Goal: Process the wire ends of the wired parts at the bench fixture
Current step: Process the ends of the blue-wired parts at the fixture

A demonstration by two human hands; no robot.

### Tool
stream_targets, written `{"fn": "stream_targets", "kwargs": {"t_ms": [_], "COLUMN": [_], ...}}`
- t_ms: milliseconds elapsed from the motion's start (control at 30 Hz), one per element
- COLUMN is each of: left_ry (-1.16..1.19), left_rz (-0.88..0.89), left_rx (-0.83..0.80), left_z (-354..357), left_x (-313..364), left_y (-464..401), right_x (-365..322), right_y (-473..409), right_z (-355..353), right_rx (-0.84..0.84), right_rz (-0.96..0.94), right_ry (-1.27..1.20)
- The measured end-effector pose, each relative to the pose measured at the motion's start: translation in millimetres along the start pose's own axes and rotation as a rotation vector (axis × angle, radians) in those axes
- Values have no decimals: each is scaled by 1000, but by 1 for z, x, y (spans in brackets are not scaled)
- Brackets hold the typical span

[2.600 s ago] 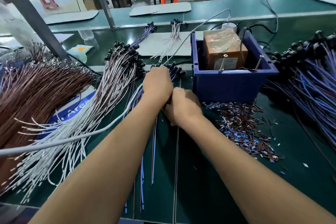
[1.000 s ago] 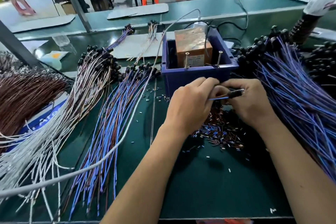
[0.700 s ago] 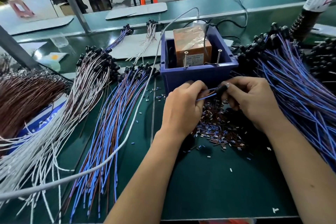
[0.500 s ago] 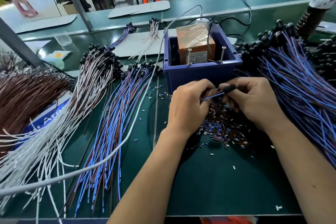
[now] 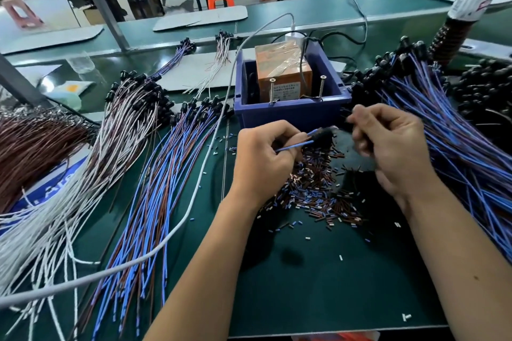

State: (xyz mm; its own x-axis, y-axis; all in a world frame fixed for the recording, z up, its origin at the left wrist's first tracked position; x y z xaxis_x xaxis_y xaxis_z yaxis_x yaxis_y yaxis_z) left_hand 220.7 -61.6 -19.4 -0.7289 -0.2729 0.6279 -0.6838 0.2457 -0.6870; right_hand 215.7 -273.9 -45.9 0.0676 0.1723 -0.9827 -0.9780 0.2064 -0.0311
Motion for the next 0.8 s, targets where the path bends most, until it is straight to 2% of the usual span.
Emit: {"fn": "stream_targets", "kwargs": {"t_ms": [100,167,300,467,633,733,800], "left_ry": [29,52,80,49,-204,-213,-177], "left_rz": [-10,-2,11,23,129,115,70], "left_rx": [105,132,99,144,318,478,565], "left_z": [-8,-4,7,4,-17,-36,-45], "left_x": [-1,3,5,9,30,30,25], "left_y": [1,3,5,6,9,14,16], "right_x": [-4,2,13,17,10,3,-1], "right_y": [0,4,13,13,17,15,13], "right_z": [-2,19,49,44,47,46,41], "right_rx": [32,-9,-102,-68,-111,-110,-43], "right_rz": [-47,-53,-6,77,16,-36,-76], "right_ry": [108,195,68,-49,-48,-103,-96]}}
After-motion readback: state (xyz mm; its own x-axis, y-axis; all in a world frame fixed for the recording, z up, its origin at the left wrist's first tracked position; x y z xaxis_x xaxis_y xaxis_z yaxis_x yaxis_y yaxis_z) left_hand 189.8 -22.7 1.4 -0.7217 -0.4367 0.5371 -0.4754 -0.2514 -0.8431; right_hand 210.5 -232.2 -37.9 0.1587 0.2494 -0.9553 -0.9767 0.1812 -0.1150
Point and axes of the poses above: each hand's wrist, its own y-axis away from the middle knuckle, its own z-axis out of the palm, x = y × z, the point moved 10 cm from there along -y, towards the middle knuckle, and after that the axes turned 13 degrees about z, right-handed, at the moved point
